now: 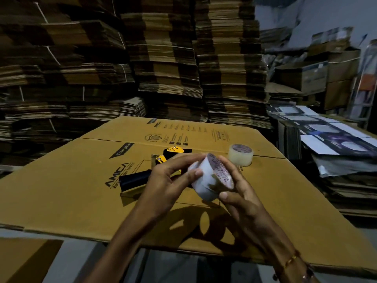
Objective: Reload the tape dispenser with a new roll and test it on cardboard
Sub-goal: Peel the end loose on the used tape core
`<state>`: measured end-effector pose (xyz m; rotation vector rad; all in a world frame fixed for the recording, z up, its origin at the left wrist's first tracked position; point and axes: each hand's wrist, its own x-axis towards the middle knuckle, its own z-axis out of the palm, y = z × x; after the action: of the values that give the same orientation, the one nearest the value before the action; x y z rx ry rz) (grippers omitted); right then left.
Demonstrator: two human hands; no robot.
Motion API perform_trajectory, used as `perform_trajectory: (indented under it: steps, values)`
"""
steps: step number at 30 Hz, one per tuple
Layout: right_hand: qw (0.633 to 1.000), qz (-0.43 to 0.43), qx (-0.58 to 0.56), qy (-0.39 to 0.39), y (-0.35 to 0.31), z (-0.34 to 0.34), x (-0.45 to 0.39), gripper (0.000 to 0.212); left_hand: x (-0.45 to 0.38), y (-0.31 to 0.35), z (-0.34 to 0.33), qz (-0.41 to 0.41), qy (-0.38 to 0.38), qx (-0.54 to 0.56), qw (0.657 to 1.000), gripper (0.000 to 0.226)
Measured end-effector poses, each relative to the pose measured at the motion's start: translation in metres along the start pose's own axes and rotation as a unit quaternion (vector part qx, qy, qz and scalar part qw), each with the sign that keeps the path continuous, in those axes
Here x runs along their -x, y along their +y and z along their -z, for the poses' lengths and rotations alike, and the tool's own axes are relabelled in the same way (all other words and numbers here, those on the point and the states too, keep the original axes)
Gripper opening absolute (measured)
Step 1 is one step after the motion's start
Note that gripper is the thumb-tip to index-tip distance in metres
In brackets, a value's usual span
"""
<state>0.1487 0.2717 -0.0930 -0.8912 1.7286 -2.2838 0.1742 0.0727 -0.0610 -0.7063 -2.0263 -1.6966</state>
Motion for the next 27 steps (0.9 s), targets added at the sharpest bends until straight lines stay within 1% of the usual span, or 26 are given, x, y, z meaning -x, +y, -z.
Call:
perform_trajectory:
  steps: [2,4,5,6,8,10,11,13,14,16,18,22,27]
  values:
    - [0.999,0.005,0.035,0.016,0.003,-0.003,0.001,0.085,0.005,-0.006,-0.006,-0.066,0.009,-0.080,0.995,0.030]
    - [0.999,0.001,0.036,0.034,0.005,-0.007,0.005,0.082,0.009,-0.008,-0.009,-0.088,0.008,-0.124,0.988,0.030]
    - [0.998,-0.002,0.045,0.046,0.005,-0.008,0.006,0.076,0.010,-0.007,-0.009,-0.081,0.002,-0.130,0.988,0.033]
    - [0.995,-0.004,0.072,0.067,0.003,-0.009,0.007,0.067,0.010,-0.008,-0.009,-0.062,-0.009,-0.129,0.990,0.038]
    - [0.980,0.012,0.159,0.119,-0.001,-0.010,0.007,0.049,0.010,-0.010,-0.005,0.011,-0.040,-0.102,0.994,0.052]
    - [0.969,0.036,0.210,0.129,-0.001,-0.010,0.006,0.053,0.011,-0.012,-0.003,0.070,-0.048,-0.093,0.992,0.057]
    - [0.967,0.041,0.218,0.122,-0.001,-0.010,0.005,0.053,0.011,-0.012,-0.004,0.087,-0.041,-0.075,0.993,0.056]
    - [0.969,0.037,0.220,0.105,-0.002,-0.013,0.002,0.038,0.008,-0.010,-0.006,0.126,-0.013,0.012,0.992,0.047]
    - [0.969,0.034,0.225,0.093,-0.003,-0.013,0.001,0.032,0.006,-0.009,-0.006,0.148,0.004,0.051,0.988,0.042]
    - [0.968,0.033,0.237,0.074,-0.003,-0.013,0.000,0.024,0.002,-0.007,-0.007,0.192,0.032,0.088,0.977,0.033]
    - [0.971,0.030,0.227,0.069,-0.002,-0.013,-0.001,0.015,-0.001,-0.005,-0.008,0.234,0.054,0.127,0.962,0.030]
    - [0.977,0.026,0.197,0.073,-0.005,-0.016,-0.001,0.011,-0.006,-0.006,-0.008,0.334,0.098,0.208,0.914,0.038]
    - [0.983,0.013,0.176,0.043,-0.005,-0.019,-0.001,0.011,-0.003,-0.008,-0.009,0.369,0.102,0.304,0.872,0.048]
